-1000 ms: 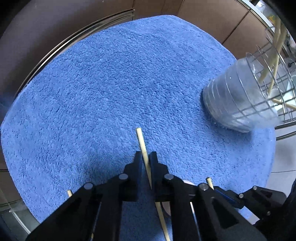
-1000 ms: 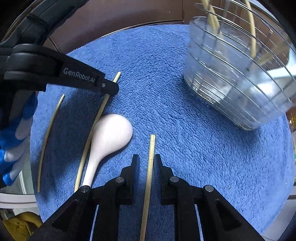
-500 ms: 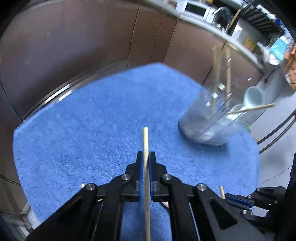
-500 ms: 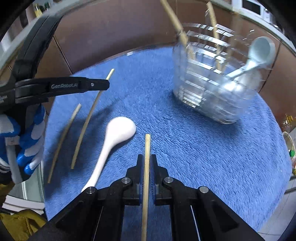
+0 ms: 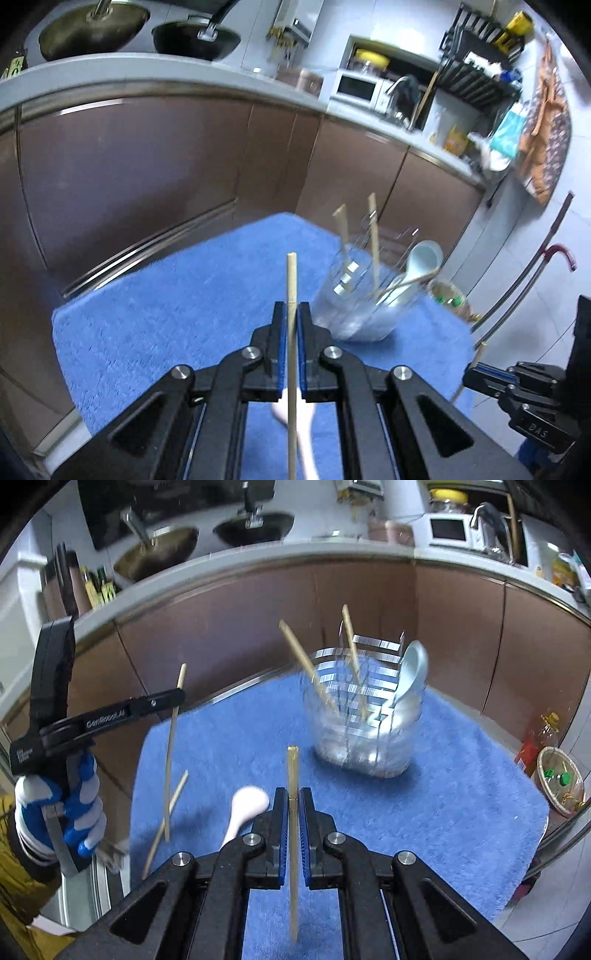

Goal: Organize utensils
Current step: 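Carry both chopsticks over the clear holder and open both tools to drop them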

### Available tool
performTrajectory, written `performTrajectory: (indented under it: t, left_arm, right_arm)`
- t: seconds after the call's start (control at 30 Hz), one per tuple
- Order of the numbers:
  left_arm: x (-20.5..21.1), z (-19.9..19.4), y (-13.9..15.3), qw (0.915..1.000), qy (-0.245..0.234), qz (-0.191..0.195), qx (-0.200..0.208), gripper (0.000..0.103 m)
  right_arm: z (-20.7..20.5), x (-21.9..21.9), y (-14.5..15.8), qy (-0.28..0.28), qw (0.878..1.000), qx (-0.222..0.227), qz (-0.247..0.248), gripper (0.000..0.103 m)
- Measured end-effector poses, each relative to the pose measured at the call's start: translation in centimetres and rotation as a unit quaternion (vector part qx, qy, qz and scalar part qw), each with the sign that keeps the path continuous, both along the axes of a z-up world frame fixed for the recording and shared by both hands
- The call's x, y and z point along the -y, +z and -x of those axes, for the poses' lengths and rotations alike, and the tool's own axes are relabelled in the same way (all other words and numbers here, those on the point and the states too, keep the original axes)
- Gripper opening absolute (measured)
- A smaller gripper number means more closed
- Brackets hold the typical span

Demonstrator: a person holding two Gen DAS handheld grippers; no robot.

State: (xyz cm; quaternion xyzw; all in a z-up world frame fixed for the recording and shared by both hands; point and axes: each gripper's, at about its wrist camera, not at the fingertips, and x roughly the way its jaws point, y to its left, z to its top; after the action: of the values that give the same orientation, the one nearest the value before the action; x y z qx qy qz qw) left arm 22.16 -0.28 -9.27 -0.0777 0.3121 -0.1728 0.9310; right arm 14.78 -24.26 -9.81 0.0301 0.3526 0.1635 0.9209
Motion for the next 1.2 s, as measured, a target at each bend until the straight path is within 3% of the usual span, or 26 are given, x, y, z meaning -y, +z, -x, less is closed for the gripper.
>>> performTrajectory:
  t: [0.2, 0.47, 0.67, 0.9, 1.2]
  left_arm:
    - [1.3, -0.2, 4.9, 0.998, -0.016, 0.04, 0.046, 0.004]
    - [5.2, -3.0, 10.6, 0.991, -0.034, 0.072, 0.108, 0.004]
    - [8.8, -7.0, 12.2, 0.9868, -0.008, 0.073, 0.144, 0.004]
    - [12.0, -11.4, 9.7, 0.9841, 0.041, 0.055, 0.164, 0.005]
    - [13.6, -14.0, 3.1, 0.9823, 0.073, 0.036, 0.169, 0.006]
  right_arm:
    - [-1.2, 1.2, 3.2, -0.013, 0.997, 0.063, -0.036, 0.006]
    - [-1.6, 3.4, 10.0, -0.017, 0.985, 0.154, -0.076, 0.006]
    - [-4.0, 4.6, 13.4, -0.046, 0.973, 0.214, -0.079, 0.006]
    - [-8.2, 4.8, 11.3, -0.083, 0.971, 0.221, -0.05, 0.006]
    - [-12.0, 4.1, 4.5, -0.101, 0.979, 0.175, -0.024, 0.006]
